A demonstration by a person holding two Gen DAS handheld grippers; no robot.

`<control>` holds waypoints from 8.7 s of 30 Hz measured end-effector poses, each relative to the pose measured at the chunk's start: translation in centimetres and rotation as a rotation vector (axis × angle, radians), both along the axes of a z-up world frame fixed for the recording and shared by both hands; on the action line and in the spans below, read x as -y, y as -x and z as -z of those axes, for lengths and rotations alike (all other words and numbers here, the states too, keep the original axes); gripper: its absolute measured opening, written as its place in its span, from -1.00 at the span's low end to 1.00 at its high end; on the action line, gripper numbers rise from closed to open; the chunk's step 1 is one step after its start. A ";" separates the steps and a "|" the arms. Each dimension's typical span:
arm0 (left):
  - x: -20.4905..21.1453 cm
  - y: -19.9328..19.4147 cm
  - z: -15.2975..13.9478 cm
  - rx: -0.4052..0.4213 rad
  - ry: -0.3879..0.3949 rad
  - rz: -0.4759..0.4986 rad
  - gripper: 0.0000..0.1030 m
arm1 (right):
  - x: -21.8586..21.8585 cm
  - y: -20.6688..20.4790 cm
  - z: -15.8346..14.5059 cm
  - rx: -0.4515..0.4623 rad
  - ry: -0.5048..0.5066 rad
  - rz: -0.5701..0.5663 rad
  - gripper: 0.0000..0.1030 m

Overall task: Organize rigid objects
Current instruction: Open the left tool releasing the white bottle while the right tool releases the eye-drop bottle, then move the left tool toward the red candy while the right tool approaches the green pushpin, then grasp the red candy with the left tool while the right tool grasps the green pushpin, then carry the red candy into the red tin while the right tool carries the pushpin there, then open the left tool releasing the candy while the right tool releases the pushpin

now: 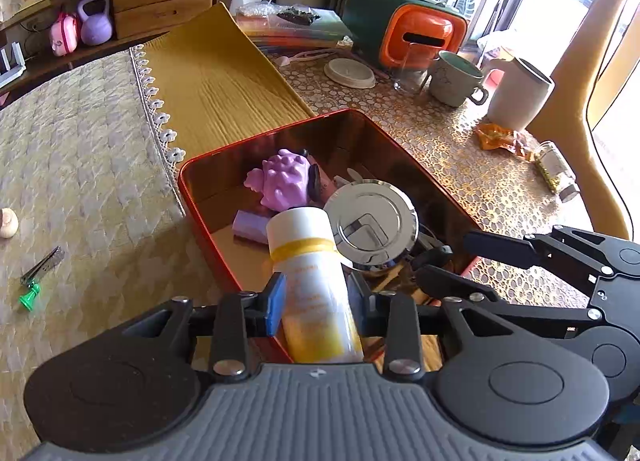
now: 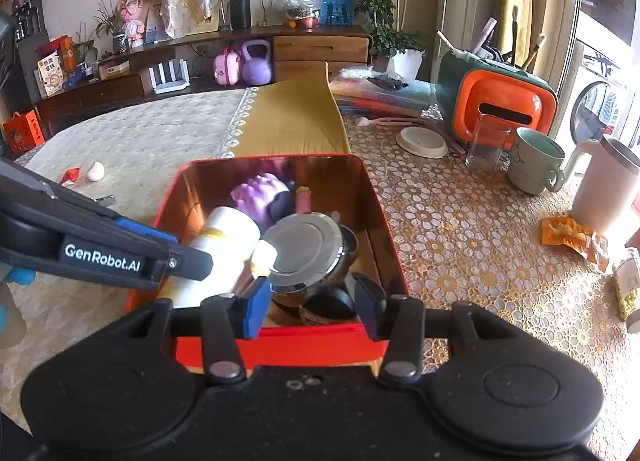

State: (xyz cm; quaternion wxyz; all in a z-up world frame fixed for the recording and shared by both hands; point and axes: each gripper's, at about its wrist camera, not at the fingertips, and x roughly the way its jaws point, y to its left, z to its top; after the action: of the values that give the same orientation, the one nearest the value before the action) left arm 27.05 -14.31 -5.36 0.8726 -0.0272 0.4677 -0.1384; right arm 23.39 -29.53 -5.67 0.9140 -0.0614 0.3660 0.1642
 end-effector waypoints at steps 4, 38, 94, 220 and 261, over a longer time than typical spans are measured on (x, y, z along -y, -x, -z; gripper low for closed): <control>-0.5 1.1 -0.9 0.034 -0.002 -0.001 -0.04 | -0.4 0.7 -0.5 -0.003 -0.020 -0.005 0.00; -15.0 9.8 -3.7 0.148 -0.022 -0.190 0.53 | -9.5 6.3 -4.2 -0.012 -0.110 -0.190 0.74; -33.8 -4.7 7.4 0.223 -0.203 -0.129 0.29 | -29.5 -5.2 5.8 -0.098 0.071 -0.482 0.00; 3.4 -7.1 1.7 0.136 -0.163 0.143 -0.43 | -1.6 -0.6 2.0 -0.039 -0.053 -0.098 -0.37; -7.7 5.7 -3.1 0.216 -0.032 0.072 -0.41 | -5.5 4.6 -2.5 -0.011 -0.137 -0.140 0.08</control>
State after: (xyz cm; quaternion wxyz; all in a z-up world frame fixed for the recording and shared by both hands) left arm 21.34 -6.61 -2.30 0.9126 0.0188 0.3738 -0.1645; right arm 18.83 -24.03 -3.13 0.9004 -0.0232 0.3535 0.2526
